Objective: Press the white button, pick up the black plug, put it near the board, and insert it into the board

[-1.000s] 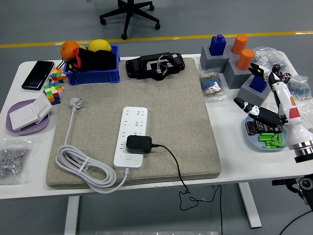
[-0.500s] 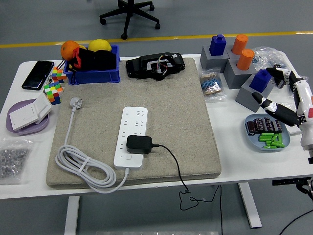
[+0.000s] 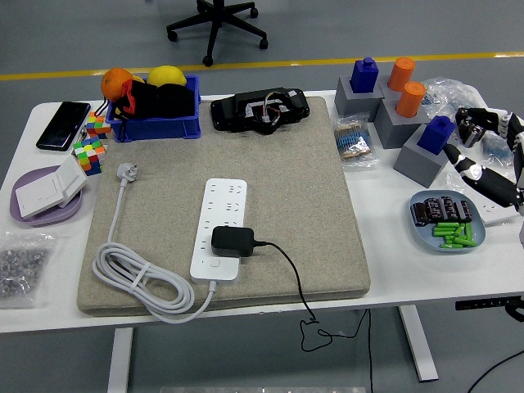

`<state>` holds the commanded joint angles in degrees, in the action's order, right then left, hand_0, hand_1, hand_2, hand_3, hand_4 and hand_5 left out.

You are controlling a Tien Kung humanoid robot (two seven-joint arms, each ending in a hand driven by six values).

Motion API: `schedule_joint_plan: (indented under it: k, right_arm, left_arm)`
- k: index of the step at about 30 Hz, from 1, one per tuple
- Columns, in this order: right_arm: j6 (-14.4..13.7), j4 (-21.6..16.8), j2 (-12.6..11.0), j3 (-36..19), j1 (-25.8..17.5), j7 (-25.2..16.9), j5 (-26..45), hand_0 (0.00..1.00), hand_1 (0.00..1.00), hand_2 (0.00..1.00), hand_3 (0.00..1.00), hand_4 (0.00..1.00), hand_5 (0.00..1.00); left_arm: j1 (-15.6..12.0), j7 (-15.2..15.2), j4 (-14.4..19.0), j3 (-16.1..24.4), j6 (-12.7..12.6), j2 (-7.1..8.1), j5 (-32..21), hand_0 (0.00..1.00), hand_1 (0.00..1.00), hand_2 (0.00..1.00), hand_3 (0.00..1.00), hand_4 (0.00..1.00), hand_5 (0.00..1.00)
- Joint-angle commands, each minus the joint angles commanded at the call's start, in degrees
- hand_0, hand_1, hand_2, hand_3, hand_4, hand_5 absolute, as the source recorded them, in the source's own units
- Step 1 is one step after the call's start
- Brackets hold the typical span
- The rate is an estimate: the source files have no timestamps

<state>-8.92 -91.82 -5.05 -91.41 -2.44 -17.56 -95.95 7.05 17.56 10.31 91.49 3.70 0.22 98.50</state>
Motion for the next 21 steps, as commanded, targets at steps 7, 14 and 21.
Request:
schedule_joint_plan:
  k: [7, 14, 21]
  right_arm:
    - [0.73, -0.89, 0.5, -0.47, -0.74, 1.15, -0.45, 0.744, 0.663, 0.659, 0.663, 0.893, 0.373]
    - [2.27, -1.51, 0.98, -1.86, -1.79, 2.75, -1.24, 0.693, 0.631, 0.604, 0.633, 0.856, 0.324]
    - [3.03, -2.16, 1.53, -3.37, -3.16, 3.77, -1.69, 0.672, 0.614, 0.584, 0.623, 0.848, 0.318]
  left_arm:
    - [-0.65, 0.02, 0.0, 0.66, 0.27, 0.14, 1.1, 0.65, 0.641, 0.634, 0.676, 0.526, 0.095]
    - [-1.5, 0.03, 0.0, 1.4, 0.51, 0.21, 2.24, 0.65, 0.64, 0.634, 0.676, 0.525, 0.096]
    - [-2.71, 0.15, 0.0, 2.47, 0.73, 0.41, 3.86, 0.65, 0.64, 0.634, 0.676, 0.525, 0.096]
